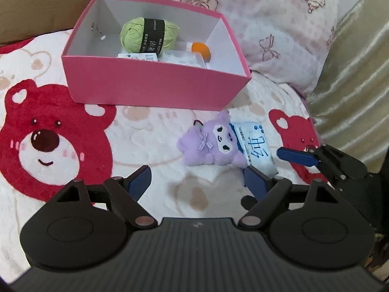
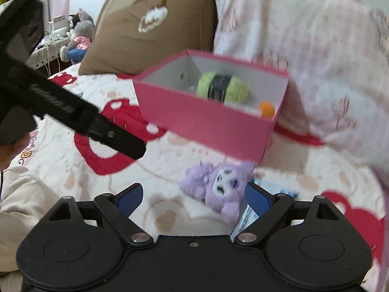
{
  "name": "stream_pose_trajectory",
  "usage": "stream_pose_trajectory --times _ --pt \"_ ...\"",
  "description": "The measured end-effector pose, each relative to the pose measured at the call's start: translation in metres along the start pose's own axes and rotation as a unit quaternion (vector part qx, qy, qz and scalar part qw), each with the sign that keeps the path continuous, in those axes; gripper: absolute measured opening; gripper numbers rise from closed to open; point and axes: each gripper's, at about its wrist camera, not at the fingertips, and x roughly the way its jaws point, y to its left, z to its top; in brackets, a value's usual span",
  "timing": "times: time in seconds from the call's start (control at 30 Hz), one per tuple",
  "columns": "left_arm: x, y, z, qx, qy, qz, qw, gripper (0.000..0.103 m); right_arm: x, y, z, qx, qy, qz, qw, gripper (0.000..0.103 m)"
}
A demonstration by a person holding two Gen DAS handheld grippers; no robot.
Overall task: Organize objects
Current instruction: 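Move the open left gripper toward the purple plush toy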
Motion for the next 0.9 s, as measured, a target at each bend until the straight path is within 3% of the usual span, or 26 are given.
stream_pose_trajectory --times 0.2,0.53,0.63,0.83,0.9 --pt "0.02 -0.005 -0.006 0.017 -0.012 0.009 0.9997 0.084 0.019 -0.009 -0.013 0.029 0.013 0.015 0.999 0.093" --pt "0.066 0.009 -0.024 -0.024 -0.016 0.01 0.9995 0.08 0.048 -0.015 -0.033 0.043 0.009 -0.022 0.999 0.092" --pt "0.074 0.017 -0.027 -0.043 -0.024 0.006 0.9988 0.077 0.052 -0.025 -0.033 0.068 0.008 -0.012 0.998 0.089" --pt "0.083 0.02 -0.023 -0.054 -0.04 0.008 0.9977 0.067 0.064 -0.032 -0.035 0.066 0.009 -0.01 0.998 0.076" --pt "0.088 0.021 -0.022 -0.058 -0.039 0.001 0.9976 0.059 0.065 -0.032 -0.033 0.065 0.008 -0.006 0.998 0.065"
